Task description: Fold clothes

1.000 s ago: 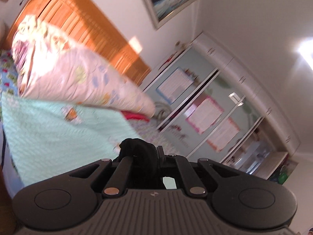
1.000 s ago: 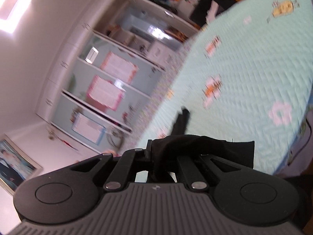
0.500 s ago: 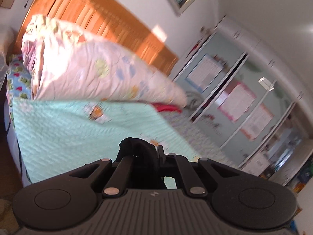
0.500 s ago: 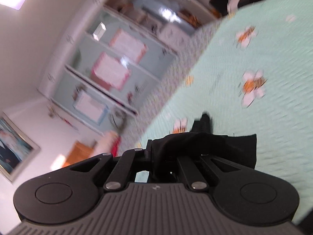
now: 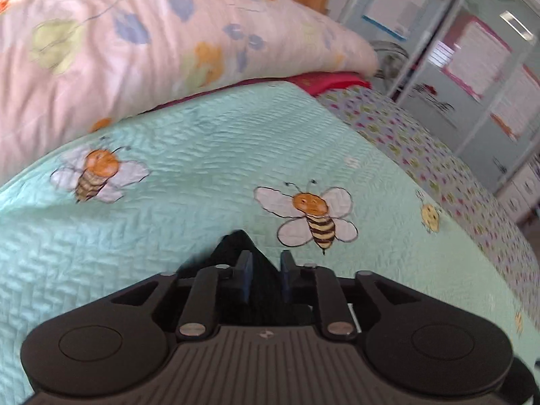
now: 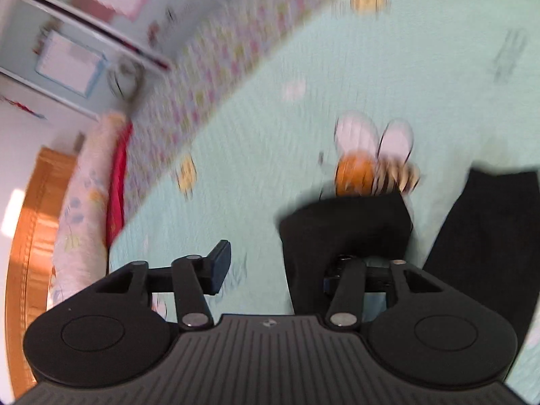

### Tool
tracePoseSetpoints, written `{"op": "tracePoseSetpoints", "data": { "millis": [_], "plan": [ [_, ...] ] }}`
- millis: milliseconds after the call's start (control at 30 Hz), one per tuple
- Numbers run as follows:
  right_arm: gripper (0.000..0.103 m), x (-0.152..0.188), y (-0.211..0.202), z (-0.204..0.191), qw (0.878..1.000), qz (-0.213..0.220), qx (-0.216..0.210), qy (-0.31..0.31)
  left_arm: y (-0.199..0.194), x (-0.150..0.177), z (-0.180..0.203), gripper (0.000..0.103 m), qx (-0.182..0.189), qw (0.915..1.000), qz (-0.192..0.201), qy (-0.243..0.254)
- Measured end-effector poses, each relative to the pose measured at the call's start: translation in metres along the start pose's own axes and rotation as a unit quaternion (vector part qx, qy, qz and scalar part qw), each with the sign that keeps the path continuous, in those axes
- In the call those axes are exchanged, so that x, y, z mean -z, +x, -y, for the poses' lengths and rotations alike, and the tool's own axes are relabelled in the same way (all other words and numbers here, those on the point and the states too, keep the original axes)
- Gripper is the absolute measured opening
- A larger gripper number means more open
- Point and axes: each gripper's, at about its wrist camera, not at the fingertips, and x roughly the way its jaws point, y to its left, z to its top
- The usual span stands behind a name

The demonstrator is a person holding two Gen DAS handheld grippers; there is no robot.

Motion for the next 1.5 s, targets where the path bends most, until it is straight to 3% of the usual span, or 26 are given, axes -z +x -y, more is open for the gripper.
{"op": "tracePoseSetpoints", "data": {
  "millis": [67,133,267,367,500,600,700,833,933,1067,1100,1133,1167,1200,1233,1300,1400,1500],
  "plan": [
    [0.051,0.014,0.005,0.007,0.999,0.024,-0.011,-0.039,-0.002,0.01,-0.004,0.038,-0.004,0.9998,0.008,0.02],
    [0.052,0.025,0.003,0.025,0.996,0.061,-0.027,-0.067,-0.007,0.02,-0.019,0.04,0.005,0.9999,0.014,0.005],
    [0.053,0.02,-0.001,0.076,0.992,0.071,-0.1,0.026,-0.045,0.046,-0.054,0.041,0.025,0.9985,0.024,-0.041],
    [0.054,0.013,-0.023,0.086,0.984,0.116,-0.128,0.036,-0.087,0.082,-0.087,0.047,0.009,0.9972,0.052,-0.054],
    [0.055,0.031,-0.058,0.1,0.986,0.149,-0.069,-0.042,-0.122,0.144,-0.142,0.05,-0.018,0.9944,0.035,-0.098],
    [0.056,0.066,-0.078,0.15,0.986,0.154,-0.038,-0.046,-0.13,0.189,-0.174,0.05,-0.027,0.9905,-0.011,-0.134],
    [0.056,0.097,-0.089,0.211,0.988,0.15,-0.025,0.003,-0.121,0.215,-0.178,0.05,-0.006,0.9878,-0.065,-0.141],
    [0.056,0.121,-0.081,0.269,0.987,0.128,-0.054,0.083,-0.105,0.213,-0.158,0.057,0.026,0.9876,-0.068,-0.139],
    [0.06,0.123,-0.068,0.28,0.979,0.134,-0.1,0.12,-0.082,0.207,-0.14,0.057,0.042,0.9835,-0.083,-0.155],
    [0.062,0.106,-0.041,0.259,0.978,0.132,-0.11,0.119,-0.063,0.203,-0.119,0.058,0.022,0.988,-0.067,-0.138],
    [0.06,0.101,-0.034,0.253,0.979,0.13,-0.107,0.115,-0.06,0.202,-0.114,0.054,0.017,0.9891,-0.062,-0.132],
    [0.047,0.098,-0.028,0.247,0.98,0.127,-0.106,0.113,-0.057,0.201,-0.111,0.05,0.015,0.99,-0.059,-0.128],
    [0.033,0.094,-0.022,0.244,0.981,0.121,-0.103,0.112,-0.055,0.201,-0.11,0.037,0.018,0.9904,-0.059,-0.124],
    [0.003,0.092,-0.017,0.245,0.983,0.108,-0.096,0.117,-0.053,0.201,-0.109,0.01,0.021,0.9907,-0.06,-0.12],
    [0.001,0.093,-0.016,0.245,0.983,0.105,-0.092,0.121,-0.057,0.201,-0.111,0.004,0.028,0.99,-0.057,-0.126],
    [0.001,0.102,-0.027,0.244,0.981,0.127,-0.096,0.115,-0.07,0.2,-0.112,0.003,0.041,0.9905,-0.039,-0.125],
    [0.001,0.12,-0.069,0.244,0.973,0.165,-0.114,0.112,-0.107,0.196,-0.111,0.003,0.064,0.9927,0.005,-0.102],
    [0.001,0.142,-0.123,0.248,0.963,0.192,-0.126,0.138,-0.145,0.194,-0.117,0.003,0.104,0.9878,0.028,-0.112]
  ]
}}
